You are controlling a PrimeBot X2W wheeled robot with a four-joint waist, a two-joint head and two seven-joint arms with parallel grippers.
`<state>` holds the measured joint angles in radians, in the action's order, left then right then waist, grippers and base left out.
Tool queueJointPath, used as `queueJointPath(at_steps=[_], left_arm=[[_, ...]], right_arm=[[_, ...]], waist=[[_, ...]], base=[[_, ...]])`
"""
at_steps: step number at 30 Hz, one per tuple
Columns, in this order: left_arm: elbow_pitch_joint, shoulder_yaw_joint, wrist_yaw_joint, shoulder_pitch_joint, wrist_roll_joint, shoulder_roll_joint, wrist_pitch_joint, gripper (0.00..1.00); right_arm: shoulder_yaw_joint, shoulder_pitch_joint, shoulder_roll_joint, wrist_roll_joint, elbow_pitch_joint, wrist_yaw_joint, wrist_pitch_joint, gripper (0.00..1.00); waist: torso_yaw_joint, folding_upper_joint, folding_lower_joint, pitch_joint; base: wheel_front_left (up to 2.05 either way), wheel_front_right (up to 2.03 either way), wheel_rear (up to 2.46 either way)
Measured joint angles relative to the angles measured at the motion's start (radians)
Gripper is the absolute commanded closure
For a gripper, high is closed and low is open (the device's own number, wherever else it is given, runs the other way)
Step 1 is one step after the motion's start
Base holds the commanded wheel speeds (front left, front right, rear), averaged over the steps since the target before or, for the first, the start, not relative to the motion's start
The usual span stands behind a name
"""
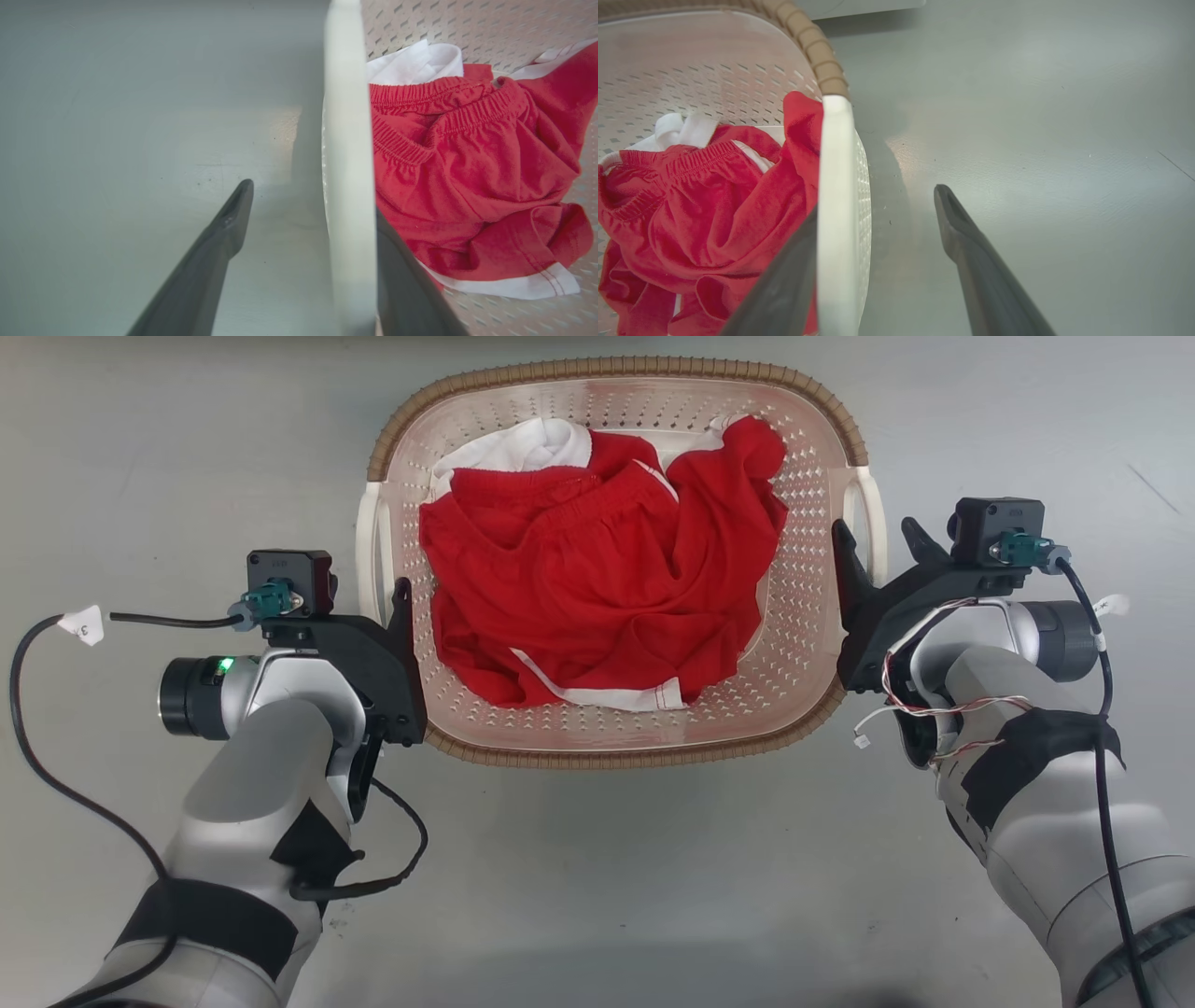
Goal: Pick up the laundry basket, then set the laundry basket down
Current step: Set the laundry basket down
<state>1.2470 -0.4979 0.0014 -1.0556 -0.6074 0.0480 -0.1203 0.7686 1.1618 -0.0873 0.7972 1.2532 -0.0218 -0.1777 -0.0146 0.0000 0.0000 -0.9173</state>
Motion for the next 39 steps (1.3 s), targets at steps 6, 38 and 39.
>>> queueJointPath(at_steps=[6, 38, 39], left_arm=[[0.01, 0.002, -0.001, 0.005, -0.003, -0.002, -0.001, 0.0], [0.039, 0.018, -0.02, 0.199, -0.034, -0.01, -0.078, 0.0], [0.039, 0.018, -0.02, 0.206, -0.034, -0.01, -0.084, 0.0]], right_arm=[[-0.002, -0.009, 0.004, 0.003, 0.007, 0.01, 0.0, 0.0], [-0.003, -0.193, 0.021, 0.035, 0.025, 0.067, -0.036, 0.0], [-0.006, -0.202, 0.021, 0.037, 0.025, 0.068, -0.04, 0.0]], waist=[[0.001, 0.0, 0.0, 0.033], [0.006, -0.0001, -0.0001, 0.38], [0.005, -0.0001, -0.0001, 0.394]], base=[[0.0, 0.0, 0.0], [0.0, 0.0, 0.0], [0.0, 0.0, 0.0]])
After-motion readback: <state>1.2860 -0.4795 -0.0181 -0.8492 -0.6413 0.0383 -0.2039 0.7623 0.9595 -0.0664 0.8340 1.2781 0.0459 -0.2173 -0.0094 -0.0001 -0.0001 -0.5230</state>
